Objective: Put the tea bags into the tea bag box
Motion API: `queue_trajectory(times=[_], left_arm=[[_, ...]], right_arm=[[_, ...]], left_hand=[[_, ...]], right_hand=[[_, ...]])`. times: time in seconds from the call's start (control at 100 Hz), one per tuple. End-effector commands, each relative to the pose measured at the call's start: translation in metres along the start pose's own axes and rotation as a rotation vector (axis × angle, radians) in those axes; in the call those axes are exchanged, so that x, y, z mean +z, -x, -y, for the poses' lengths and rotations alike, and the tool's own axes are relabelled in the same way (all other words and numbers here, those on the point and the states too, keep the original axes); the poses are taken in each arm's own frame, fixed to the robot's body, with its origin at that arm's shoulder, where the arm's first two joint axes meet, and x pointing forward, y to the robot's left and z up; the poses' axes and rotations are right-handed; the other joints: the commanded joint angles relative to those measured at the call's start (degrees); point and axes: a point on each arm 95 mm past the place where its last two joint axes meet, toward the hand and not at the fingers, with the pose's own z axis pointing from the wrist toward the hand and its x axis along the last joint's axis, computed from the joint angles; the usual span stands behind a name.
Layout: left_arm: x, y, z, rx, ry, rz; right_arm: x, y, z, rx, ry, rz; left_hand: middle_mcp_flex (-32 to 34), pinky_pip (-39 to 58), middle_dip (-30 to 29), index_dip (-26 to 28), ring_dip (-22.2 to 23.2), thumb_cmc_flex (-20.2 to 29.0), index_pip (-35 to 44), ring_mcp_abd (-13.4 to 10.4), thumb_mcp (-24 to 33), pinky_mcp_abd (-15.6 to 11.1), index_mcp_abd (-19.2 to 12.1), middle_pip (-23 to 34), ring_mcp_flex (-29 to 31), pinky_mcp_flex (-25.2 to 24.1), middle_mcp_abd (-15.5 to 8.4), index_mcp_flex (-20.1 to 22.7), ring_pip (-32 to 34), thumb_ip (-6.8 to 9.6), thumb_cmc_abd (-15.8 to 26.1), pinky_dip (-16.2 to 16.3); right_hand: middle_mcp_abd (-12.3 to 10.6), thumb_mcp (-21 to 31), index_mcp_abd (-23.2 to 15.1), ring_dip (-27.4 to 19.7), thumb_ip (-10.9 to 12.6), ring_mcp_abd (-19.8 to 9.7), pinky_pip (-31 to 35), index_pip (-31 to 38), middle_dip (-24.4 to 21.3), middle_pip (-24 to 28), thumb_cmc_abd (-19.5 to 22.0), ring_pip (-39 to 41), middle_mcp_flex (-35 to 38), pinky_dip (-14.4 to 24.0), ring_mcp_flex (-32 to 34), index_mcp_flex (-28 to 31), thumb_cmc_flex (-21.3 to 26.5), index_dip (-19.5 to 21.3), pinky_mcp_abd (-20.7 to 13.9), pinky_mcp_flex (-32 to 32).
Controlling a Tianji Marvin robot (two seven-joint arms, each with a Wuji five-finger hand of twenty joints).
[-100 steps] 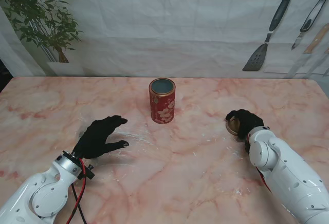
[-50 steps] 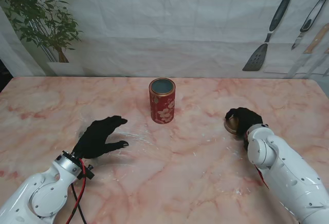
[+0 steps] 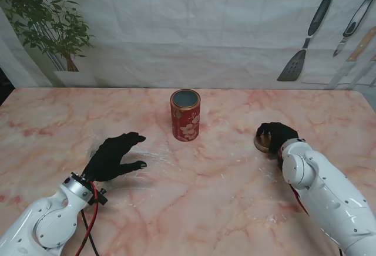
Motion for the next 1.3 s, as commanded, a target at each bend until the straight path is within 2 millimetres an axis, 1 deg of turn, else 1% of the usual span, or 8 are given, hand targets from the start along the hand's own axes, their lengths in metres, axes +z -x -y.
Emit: queue_trajectory(times=[0.0, 0.25, 0.5, 0.75, 1.04, 1.16, 1.23, 1.29], left_arm=[[0.000, -0.001, -0.001, -0.004, 0.009, -0.005], [0.000, -0.001, -0.001, -0.005, 0.006, -0.009], [0.000, 0.000, -0.001, -0.007, 0.000, -0.013], [0.000, 0.000, -0.001, -0.006, -0.002, -0.016], [0.000, 0.000, -0.001, -0.005, -0.006, -0.016], [-0.001, 0.000, -0.001, -0.005, -0.005, -0.015], [-0.001, 0.000, -0.001, -0.005, -0.005, -0.014], [-0.001, 0.001, -0.001, -0.005, -0.005, -0.013]], right_arm=[[-0.003, 0.003, 0.018, -0.009, -0.069, 0.008], [-0.003, 0.004, 0.023, -0.034, -0.050, 0.014], [-0.003, 0.004, 0.026, -0.053, -0.139, 0.000], [-0.003, 0.005, 0.031, -0.035, -0.076, -0.002], [-0.003, 0.003, 0.021, 0.044, 0.012, -0.001], [-0.003, 0.002, 0.015, 0.034, 0.006, 0.000], [-0.003, 0.002, 0.016, 0.030, 0.006, -0.002], [-0.003, 0.001, 0.014, 0.027, -0.007, -0.004]], left_hand=[[-0.25, 1.46, -0.30, 0.46, 0.41, 1.47, -0.04, -1.70, 0.48, -1.48, -1.08, 0.16, 0.43, 0.01, -1.11, 0.78, -0.85, 1.31, 1.19, 0.43], [-0.27, 1.45, -0.29, 0.49, 0.42, 1.44, 0.06, -1.75, 0.46, -1.52, -1.26, 0.16, 0.51, 0.00, -1.09, 0.63, -0.81, 1.31, 1.23, 0.42], [-0.35, 1.41, -0.29, 0.53, 0.44, 1.53, 0.17, -1.80, 0.47, -1.62, -1.72, 0.15, 0.54, -0.01, -1.06, 0.54, -0.80, 1.32, 1.25, 0.41], [-0.35, 1.43, -0.29, 0.56, 0.45, 1.44, 0.26, -1.84, 0.45, -1.68, -1.79, 0.16, 0.55, 0.02, -1.14, 0.52, -0.80, 1.32, 1.31, 0.42], [-0.42, 1.47, -0.27, 0.55, 0.48, 1.39, 0.26, -1.88, 0.46, -1.71, -1.68, 0.19, 0.61, 0.01, -1.19, 0.54, -0.77, 1.33, 1.36, 0.44], [-0.41, 1.48, -0.28, 0.55, 0.48, 1.39, 0.26, -1.93, 0.47, -1.67, -1.87, 0.18, 0.62, 0.03, -1.18, 0.54, -0.77, 1.33, 1.38, 0.44], [-0.38, 1.49, -0.28, 0.55, 0.48, 1.39, 0.26, -1.83, 0.45, -1.71, -1.82, 0.19, 0.61, 0.07, -1.18, 0.52, -0.78, 1.32, 1.34, 0.44], [-0.39, 1.48, -0.28, 0.57, 0.47, 1.45, 0.30, -1.82, 0.47, -1.69, -1.80, 0.18, 0.56, 0.05, -1.19, 0.59, -0.81, 1.33, 1.32, 0.44]], right_hand=[[3.54, 12.16, -0.07, 5.29, 7.55, -26.35, 1.52, -0.29, 7.19, 35.21, 10.85, 21.24, 8.56, 0.94, 13.35, -1.92, 11.16, -0.63, -2.83, -2.24], [2.01, 13.60, 1.59, 5.69, 7.80, -26.59, 2.56, 1.68, 8.28, 36.85, 9.66, 23.22, 9.59, 2.00, 13.64, 4.71, 11.12, -0.11, -1.78, -2.04], [5.27, 11.06, -1.24, 4.34, 8.04, -24.64, 2.66, -1.20, 8.97, 35.53, 13.71, 22.65, 3.18, 4.88, 10.55, -0.58, 10.88, -1.14, -3.16, -3.99], [0.37, 14.46, 0.78, 6.33, 8.21, -25.67, 4.10, 1.00, 10.14, 39.02, 9.62, 25.73, 9.62, 5.21, 13.15, 4.77, 11.13, -0.38, -0.78, -2.31], [-0.19, 15.91, 1.51, 7.37, 8.01, -25.64, 4.58, 1.37, 10.59, 39.78, 7.97, 26.16, 11.36, 5.46, 13.68, 7.02, 11.27, -0.20, 0.30, -2.33], [1.70, 13.71, 0.90, 7.06, 8.01, -24.78, 4.06, 0.03, 10.79, 38.07, 11.81, 25.00, 7.80, 6.28, 11.93, 5.50, 10.81, -0.64, -1.74, -3.21], [2.77, 12.19, 0.09, 5.19, 8.24, -22.87, 4.03, -0.29, 9.82, 36.06, 14.06, 23.04, 4.29, 7.36, 9.70, 4.29, 10.22, -0.71, -2.35, -3.42], [3.27, 9.85, -1.34, 4.35, 9.98, -21.02, 3.15, -1.15, 9.40, 34.63, 16.35, 20.29, -1.29, 9.51, 4.60, 1.37, 8.38, -1.02, -3.33, -5.41]])
